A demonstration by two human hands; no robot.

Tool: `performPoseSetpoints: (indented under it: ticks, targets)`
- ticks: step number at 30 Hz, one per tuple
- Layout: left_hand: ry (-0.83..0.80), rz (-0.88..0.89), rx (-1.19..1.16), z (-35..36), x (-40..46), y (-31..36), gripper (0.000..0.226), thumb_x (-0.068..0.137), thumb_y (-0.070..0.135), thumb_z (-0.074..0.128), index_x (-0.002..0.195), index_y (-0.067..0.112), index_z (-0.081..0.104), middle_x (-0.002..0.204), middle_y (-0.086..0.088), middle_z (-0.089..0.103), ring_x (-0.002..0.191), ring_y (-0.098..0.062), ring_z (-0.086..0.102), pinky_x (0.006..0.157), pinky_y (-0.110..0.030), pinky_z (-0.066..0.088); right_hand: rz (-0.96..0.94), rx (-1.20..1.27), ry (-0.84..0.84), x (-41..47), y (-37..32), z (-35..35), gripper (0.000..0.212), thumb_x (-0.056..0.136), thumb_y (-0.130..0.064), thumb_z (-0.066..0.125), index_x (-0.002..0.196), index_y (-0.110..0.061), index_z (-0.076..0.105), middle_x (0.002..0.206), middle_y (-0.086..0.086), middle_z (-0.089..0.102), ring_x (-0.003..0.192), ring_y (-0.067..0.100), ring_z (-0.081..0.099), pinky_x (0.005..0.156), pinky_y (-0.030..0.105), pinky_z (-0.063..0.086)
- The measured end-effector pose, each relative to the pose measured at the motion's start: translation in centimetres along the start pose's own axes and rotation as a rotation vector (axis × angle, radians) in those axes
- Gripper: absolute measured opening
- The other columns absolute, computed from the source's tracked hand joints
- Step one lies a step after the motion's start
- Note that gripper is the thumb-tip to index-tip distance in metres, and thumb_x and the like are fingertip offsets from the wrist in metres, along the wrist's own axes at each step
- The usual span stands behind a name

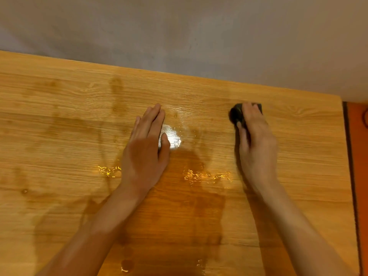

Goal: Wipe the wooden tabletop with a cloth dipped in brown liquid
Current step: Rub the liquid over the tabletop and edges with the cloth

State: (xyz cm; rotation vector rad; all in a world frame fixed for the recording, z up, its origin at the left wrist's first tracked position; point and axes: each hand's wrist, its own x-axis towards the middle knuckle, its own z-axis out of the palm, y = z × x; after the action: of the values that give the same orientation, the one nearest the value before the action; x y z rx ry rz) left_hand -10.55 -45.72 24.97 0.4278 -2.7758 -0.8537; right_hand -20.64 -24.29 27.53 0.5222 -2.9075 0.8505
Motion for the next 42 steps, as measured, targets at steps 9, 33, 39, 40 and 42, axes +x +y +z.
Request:
performPoseSetpoints:
  ticks: [9, 33, 39, 40, 42]
  targets:
    - [0.118, 0.076, 0.007, 0.4, 0.0, -0.2, 0.048, 0.099, 0.006, 0.053, 0.146, 0.002, 0.049, 0.156, -0.01, 0.045, 0.147, -0.024, 0.039, 0.126, -0.036, 0.021, 0.031, -0.193, -0.13, 2.3, 0.1, 1.1, 0.045, 0.105, -0.034, 0.033, 0.146, -0.02, 0.042, 0.16, 0.006, 0.023, 0.149, 0.035, 0.01, 0.119, 0.056, 0.011]
    - [-0.117, 0.058, 0.131, -3.8, -2.1, -4.6, 0.062, 0.105, 0.036, 0.036, 0.158, 0.006, 0.027, 0.168, -0.007, 0.019, 0.157, -0.021, 0.013, 0.128, -0.034, 0.007, -0.108, -0.123, -0.186, -2.2, -4.9, 3.2, 0.047, 0.106, -0.025, 0.032, 0.151, -0.012, 0.03, 0.16, 0.007, 0.021, 0.15, 0.024, 0.009, 0.123, 0.042, 0.003]
    - [-0.11, 0.071, 0.154, -3.7, -1.9, -4.7, 0.06, 0.105, 0.032, 0.038, 0.158, 0.005, 0.028, 0.168, -0.009, 0.021, 0.157, -0.024, 0.015, 0.128, -0.034, 0.008, -0.14, -0.138, -0.211, 3.2, -4.2, 3.9, 0.047, 0.105, -0.027, 0.034, 0.149, -0.01, 0.034, 0.158, 0.01, 0.027, 0.149, 0.026, 0.015, 0.123, 0.043, 0.009]
    - [-0.108, 0.069, 0.155, -3.8, -1.9, -4.6, 0.06, 0.105, 0.032, 0.038, 0.157, 0.005, 0.029, 0.167, -0.009, 0.021, 0.157, -0.024, 0.015, 0.128, -0.034, 0.008, -0.072, -0.132, -0.165, 5.8, -4.4, 4.5, 0.046, 0.106, -0.026, 0.033, 0.149, -0.009, 0.034, 0.158, 0.011, 0.028, 0.149, 0.028, 0.015, 0.123, 0.043, 0.008]
    - [-0.105, 0.064, 0.156, -3.8, -1.9, -4.6, 0.06, 0.104, 0.032, 0.038, 0.157, 0.005, 0.03, 0.167, -0.009, 0.022, 0.156, -0.024, 0.016, 0.128, -0.033, 0.008, 0.042, -0.115, -0.105, 9.0, -5.1, 5.8, 0.046, 0.107, -0.026, 0.03, 0.149, -0.008, 0.033, 0.158, 0.012, 0.027, 0.149, 0.028, 0.015, 0.123, 0.043, 0.007]
